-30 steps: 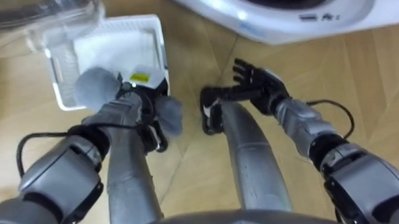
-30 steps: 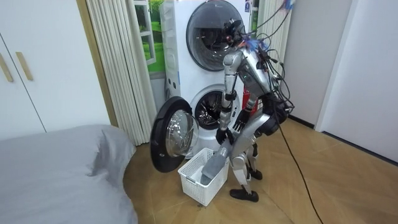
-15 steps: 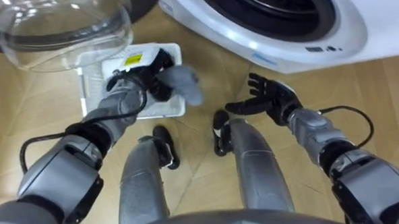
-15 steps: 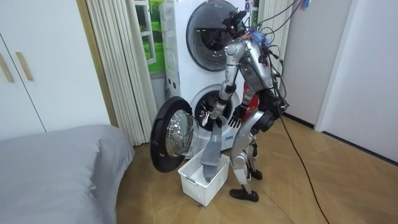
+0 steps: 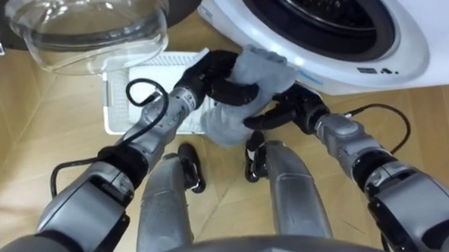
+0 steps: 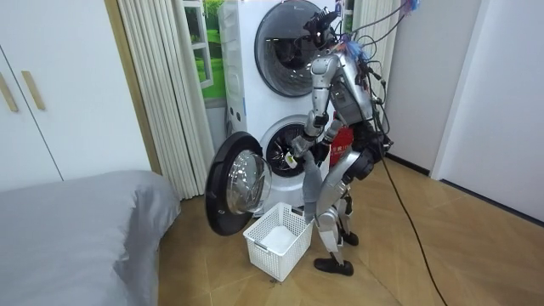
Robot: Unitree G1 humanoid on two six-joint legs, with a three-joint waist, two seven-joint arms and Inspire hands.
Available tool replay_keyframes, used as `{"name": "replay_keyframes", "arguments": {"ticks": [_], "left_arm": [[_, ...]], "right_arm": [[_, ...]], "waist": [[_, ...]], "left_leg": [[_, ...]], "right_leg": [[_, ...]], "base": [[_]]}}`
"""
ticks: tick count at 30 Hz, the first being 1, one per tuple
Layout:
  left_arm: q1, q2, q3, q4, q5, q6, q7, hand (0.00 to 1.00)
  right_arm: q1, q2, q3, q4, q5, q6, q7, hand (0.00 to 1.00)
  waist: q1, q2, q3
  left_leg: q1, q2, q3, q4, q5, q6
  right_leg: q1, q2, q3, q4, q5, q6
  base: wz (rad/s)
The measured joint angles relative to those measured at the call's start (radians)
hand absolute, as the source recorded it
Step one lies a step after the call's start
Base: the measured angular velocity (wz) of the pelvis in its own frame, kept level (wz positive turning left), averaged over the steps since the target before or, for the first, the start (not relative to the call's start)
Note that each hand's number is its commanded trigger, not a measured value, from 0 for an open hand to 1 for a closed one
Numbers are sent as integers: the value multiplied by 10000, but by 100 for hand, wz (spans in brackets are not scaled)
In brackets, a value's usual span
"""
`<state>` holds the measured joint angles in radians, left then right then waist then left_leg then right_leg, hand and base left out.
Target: Put towel into washing machine
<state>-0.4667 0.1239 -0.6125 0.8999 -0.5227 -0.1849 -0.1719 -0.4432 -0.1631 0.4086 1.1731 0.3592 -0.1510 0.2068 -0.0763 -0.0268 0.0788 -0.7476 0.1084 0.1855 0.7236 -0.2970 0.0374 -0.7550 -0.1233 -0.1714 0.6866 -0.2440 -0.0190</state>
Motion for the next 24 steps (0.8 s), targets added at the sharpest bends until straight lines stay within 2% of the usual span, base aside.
{"name": "replay_keyframes", "arguments": {"ticks": [5, 6, 10, 14, 18, 23, 24], "left_arm": [[311, 12, -47, 1, -1298, 454, -553, 100], [310, 12, -44, 1, -1508, 552, -643, 100], [309, 10, -76, 1, -2033, 571, -1000, 100], [311, 9, 10, -119, -2309, 762, -1241, 100], [325, -18, 27, -826, -2903, 1009, -1368, 100], [325, -279, 116, -1096, -4301, 1173, -1498, 100], [325, -284, 117, -1099, -4480, 1255, -1498, 100]], "right_arm": [[229, 74, 0, 0, -70, 30, 355, 0], [258, 71, -6, -1, -65, 30, 375, 0], [264, 78, -46, -4, -94, 4, 386, 0], [326, 124, -186, 46, -133, 5, 349, 0], [340, 197, -294, 72, -104, 44, 343, 0], [382, 248, -388, 132, -21, 125, 180, 0], [384, 256, -387, 136, -20, 166, 147, 51]], "waist": [[-74, -70, -82], [-104, -104, -120], [-121, -176, -251], [-30, -163, -259], [-3, -140, -273], [-38, -1, -370], [-37, 2, -372]], "left_leg": [[490, -7, -75, -151, 3, -5], [541, -6, -103, -151, 3, -6], [593, -7, -215, -124, 3, -6], [599, 11, -236, -175, 3, -5], [598, 18, -241, -289, 86, -10], [616, 14, -254, -368, 124, -59], [619, 21, -263, -380, 135, -77]], "right_leg": [[606, 39, -157, -266, 34, 26], [683, 44, -198, -279, 35, 27], [835, 79, -282, -328, 59, 36], [863, 107, -305, -351, 95, 27], [900, 190, -294, -512, 213, 19], [929, 226, -328, -629, 236, -13], [929, 242, -330, -640, 239, -17]], "base": [[4], [6], [6], [1], [0], [0], [0]]}}
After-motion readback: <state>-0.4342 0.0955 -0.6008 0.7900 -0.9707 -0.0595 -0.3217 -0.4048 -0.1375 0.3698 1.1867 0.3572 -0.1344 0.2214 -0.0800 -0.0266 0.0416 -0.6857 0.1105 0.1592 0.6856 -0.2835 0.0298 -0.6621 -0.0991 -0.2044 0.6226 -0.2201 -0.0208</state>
